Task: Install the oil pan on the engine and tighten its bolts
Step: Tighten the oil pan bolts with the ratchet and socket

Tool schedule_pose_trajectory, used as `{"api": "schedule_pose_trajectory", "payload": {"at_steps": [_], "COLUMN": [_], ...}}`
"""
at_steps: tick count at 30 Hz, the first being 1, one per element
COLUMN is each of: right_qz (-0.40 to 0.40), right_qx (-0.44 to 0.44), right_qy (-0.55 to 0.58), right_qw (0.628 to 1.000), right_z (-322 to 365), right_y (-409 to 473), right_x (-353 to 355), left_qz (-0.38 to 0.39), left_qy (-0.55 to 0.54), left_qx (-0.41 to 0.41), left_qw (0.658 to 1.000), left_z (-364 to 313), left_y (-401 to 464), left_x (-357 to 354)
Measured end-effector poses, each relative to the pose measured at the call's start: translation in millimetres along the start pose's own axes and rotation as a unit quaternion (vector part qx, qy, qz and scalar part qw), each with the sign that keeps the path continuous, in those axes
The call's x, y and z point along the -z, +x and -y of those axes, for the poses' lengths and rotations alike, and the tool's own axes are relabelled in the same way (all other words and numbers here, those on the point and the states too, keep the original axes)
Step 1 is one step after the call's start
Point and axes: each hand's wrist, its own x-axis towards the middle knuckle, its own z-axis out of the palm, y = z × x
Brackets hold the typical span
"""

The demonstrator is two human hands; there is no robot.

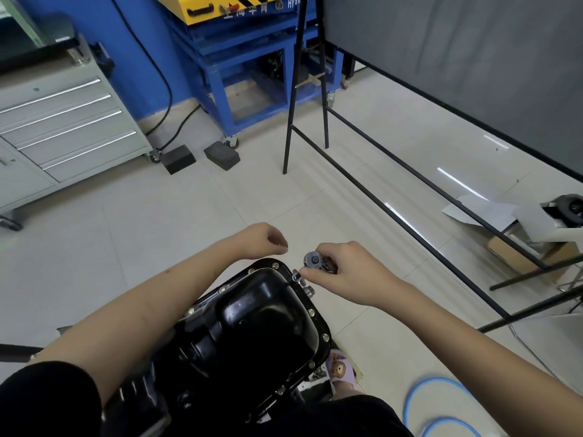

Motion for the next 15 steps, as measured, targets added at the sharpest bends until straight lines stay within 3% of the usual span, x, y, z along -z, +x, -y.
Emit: {"api": "schedule_pose_trajectory", "payload": {"at_steps": [7,12,15], "right_qz": [0.072,0.165,0.187], "right_qx": [0.046,0.15,0.205], "right_qy": [-0.09,-0.202,-0.243], "right_qw": [0.992,0.954,0.93], "right_z": [1,2,5], "right_y": [8,31,49], "right_x": [6,29,40], "left_qz": [0.018,0.079,0.055], "left_qy": [-0.006,0.017,0.011], "left_qx": [-0.015,-0.024,0.006], "left_qw": [1.0,0.996,0.998], "left_z": [-23,-41,-47], "left_y": [-12,-36,-52], "left_x": [6,17,9]}}
